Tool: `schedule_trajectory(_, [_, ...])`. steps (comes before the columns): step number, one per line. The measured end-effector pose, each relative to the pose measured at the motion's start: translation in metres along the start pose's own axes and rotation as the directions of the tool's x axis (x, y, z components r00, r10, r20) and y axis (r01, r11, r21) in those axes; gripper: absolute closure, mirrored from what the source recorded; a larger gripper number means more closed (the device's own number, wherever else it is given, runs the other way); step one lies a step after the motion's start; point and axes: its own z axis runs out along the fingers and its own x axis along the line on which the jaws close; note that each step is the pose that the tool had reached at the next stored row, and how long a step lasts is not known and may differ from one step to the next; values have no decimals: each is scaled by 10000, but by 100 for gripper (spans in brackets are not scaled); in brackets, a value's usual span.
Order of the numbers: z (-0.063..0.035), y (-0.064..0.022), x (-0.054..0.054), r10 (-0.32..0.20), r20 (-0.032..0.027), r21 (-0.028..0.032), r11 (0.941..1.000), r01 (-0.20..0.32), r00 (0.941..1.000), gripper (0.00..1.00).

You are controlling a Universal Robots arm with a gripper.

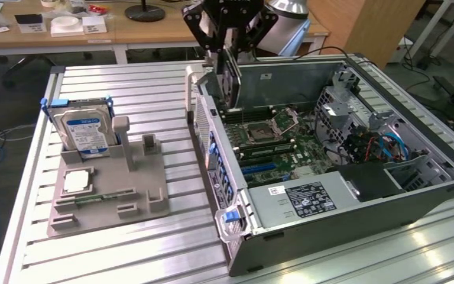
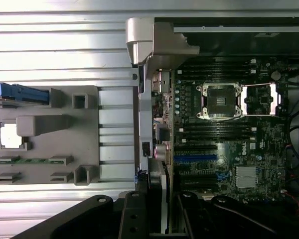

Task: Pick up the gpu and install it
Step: 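Pick up the gpu and move the gpu toward the slot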

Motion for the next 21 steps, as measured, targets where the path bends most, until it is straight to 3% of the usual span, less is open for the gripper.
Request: schedule_trajectory(21, [9, 12, -301, 0, 0, 0, 10000, 0, 10000, 73])
